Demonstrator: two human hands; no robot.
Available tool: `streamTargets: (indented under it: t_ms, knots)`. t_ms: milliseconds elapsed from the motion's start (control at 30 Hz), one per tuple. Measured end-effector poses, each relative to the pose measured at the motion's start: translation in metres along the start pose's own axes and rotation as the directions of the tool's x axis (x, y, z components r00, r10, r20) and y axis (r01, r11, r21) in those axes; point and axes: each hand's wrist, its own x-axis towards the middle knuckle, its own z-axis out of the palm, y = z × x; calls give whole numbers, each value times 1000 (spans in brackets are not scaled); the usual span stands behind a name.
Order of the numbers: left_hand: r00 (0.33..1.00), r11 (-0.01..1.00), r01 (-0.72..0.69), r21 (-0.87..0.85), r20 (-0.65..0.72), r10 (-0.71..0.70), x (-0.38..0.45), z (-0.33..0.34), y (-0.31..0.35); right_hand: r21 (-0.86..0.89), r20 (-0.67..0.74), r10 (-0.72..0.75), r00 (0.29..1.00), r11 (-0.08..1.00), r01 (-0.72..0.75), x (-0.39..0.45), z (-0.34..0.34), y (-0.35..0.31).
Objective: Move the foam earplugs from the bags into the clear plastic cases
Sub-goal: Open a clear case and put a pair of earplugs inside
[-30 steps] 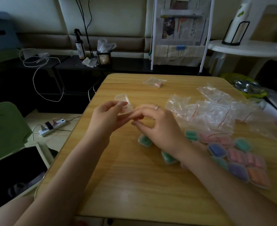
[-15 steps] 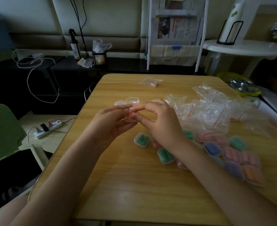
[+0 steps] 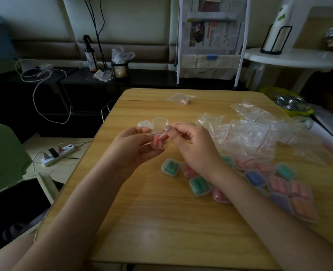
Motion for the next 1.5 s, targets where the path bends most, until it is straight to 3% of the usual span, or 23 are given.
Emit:
streamTargets:
  t_ms: [167,267,333,500,633,867,1000,1100,1167,1333,1500]
  knots:
    - [1000,1000,-10,-11,-1,10,-2,3,0,-19,-131,5,991,1000,-7,4,-3,1]
    - [1000,1000,-1,-2,23,1,-4,5,0,8,26,120,992,993,-121,6,-6,3]
    - [999,1000,20,-1,34,-20,-5,5,-1,23,92,123,988,992,-126,5,-5,3]
    - [999,987,47,-153,8,-46,-1,3,-2,82,48,4,999,997,-8,4,-5,-3]
    - [995,981,92,-173,40,-86,0,3,0,-157,125,-51,991,985,70,3,-2,2]
    - [995,998,49,-31,92,-46,-5,5,2,-231,41,-56,998,971,64,5,-3,7]
    - [993,999,49,6,109,-50,-6,6,1,-260,64,-59,996,963,74,6,-3,9]
    - [999,999,31,20,44,-32,-6,6,0,-284,-16,-60,998,957,53,8,-8,10]
    - [999,995,-18,94,-41,22,-6,7,0,-373,-49,20,999,927,-37,11,-18,13]
    - [973,926,-145,349,-122,198,-6,10,-5,-615,-40,175,984,772,-163,13,-34,28]
    - [920,759,-255,599,-93,382,-1,4,-13,-543,-40,147,988,827,-145,14,-32,29]
